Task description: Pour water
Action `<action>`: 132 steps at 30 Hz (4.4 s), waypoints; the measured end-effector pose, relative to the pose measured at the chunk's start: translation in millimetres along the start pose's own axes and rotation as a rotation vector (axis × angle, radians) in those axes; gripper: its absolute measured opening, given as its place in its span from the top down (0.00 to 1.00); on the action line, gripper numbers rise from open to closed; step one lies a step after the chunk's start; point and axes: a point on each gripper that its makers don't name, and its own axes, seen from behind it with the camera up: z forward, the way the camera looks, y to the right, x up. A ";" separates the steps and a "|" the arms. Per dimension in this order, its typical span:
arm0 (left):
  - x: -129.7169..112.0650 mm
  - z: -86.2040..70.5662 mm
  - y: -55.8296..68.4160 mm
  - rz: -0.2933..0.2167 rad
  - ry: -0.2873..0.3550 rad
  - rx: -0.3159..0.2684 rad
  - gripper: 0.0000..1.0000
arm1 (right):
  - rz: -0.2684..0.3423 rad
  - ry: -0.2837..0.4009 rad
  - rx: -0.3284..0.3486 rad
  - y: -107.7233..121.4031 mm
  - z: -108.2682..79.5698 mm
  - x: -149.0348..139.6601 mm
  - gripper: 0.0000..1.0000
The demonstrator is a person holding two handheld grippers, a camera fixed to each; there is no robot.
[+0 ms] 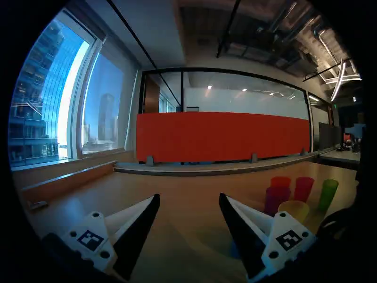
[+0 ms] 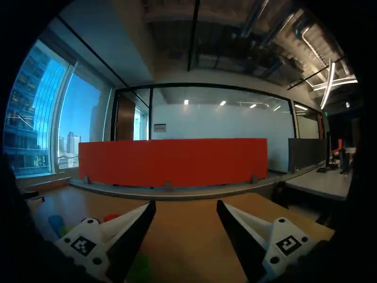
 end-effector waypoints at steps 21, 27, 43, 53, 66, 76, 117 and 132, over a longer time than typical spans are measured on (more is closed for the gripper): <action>-2.9 2.6 -1.0 0.001 -0.010 0.001 0.07 | -0.010 0.004 -0.001 4.2 0.5 -3.8 0.00; -3.0 1.8 -1.1 0.003 -0.010 0.001 0.07 | -0.019 0.016 0.007 4.4 -1.3 -6.3 0.00; -3.0 1.8 -0.1 0.002 -0.010 0.001 0.07 | -0.069 0.005 0.031 -1.3 7.8 -38.0 0.00; -3.0 1.6 0.4 0.002 -0.010 0.001 0.08 | -0.053 0.023 0.052 -8.6 16.8 -55.6 0.00; -3.0 2.2 -0.8 0.002 -0.010 0.001 0.07 | -0.041 -0.007 0.035 -2.5 22.0 -82.5 0.00; -3.0 2.1 -0.6 0.002 -0.010 0.001 0.07 | -0.030 -0.026 0.028 0.8 25.5 -92.6 0.00; -2.8 1.7 -0.5 0.002 -0.010 0.001 0.07 | -0.021 -0.056 0.031 1.9 25.1 -100.5 0.00; -3.4 1.4 -1.1 0.002 -0.010 0.001 0.07 | -0.022 -0.056 0.031 1.2 23.9 -100.7 0.00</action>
